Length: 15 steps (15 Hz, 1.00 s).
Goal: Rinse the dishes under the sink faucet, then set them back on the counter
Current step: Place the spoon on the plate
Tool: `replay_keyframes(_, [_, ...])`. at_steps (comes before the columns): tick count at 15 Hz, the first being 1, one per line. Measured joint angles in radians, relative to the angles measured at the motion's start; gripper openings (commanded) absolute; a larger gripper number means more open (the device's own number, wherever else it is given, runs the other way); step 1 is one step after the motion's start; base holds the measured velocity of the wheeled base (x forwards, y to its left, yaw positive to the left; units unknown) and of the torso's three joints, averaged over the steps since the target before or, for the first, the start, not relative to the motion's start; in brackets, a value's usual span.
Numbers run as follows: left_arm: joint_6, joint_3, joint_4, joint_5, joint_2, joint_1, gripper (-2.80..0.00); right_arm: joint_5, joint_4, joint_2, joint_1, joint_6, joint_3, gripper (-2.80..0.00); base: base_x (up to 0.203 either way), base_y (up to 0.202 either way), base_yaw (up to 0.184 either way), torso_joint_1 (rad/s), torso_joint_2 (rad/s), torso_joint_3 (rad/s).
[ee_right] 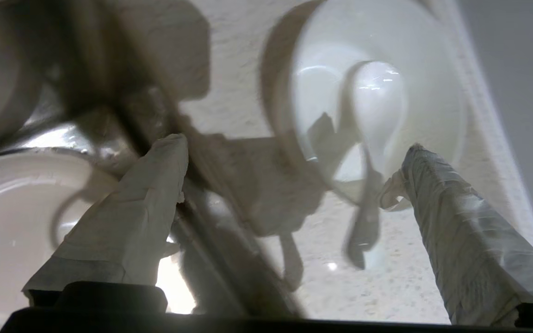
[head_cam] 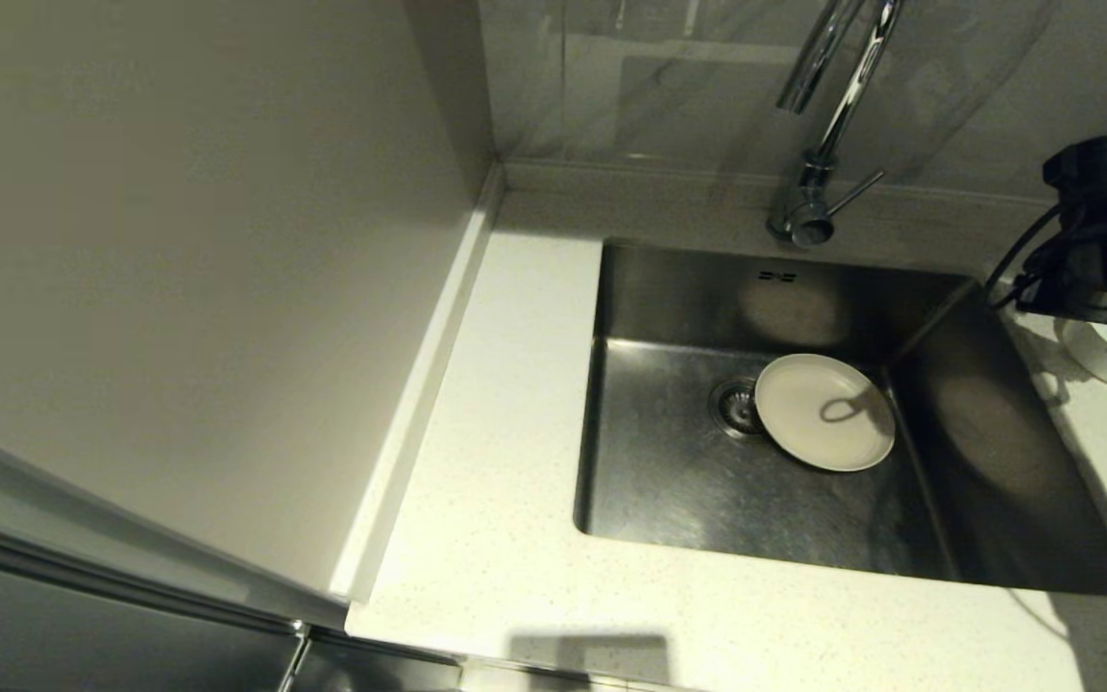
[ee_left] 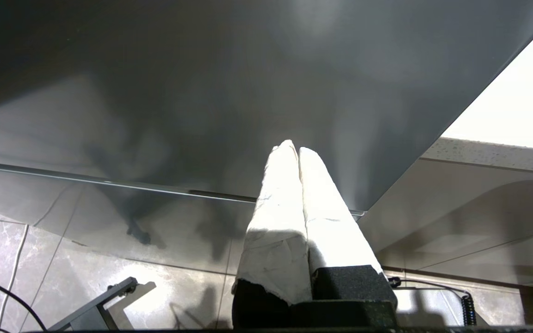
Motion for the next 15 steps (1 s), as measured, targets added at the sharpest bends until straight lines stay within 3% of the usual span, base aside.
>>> replay_keyframes(15, [0.000,0.000,0.000,0.000,0.000,0.000,-2.80,0.072,-0.015,0.021,-0.007,-0.023,-0.006,0.00,0.000,0.000,0.000,0.000,0.00,0.000])
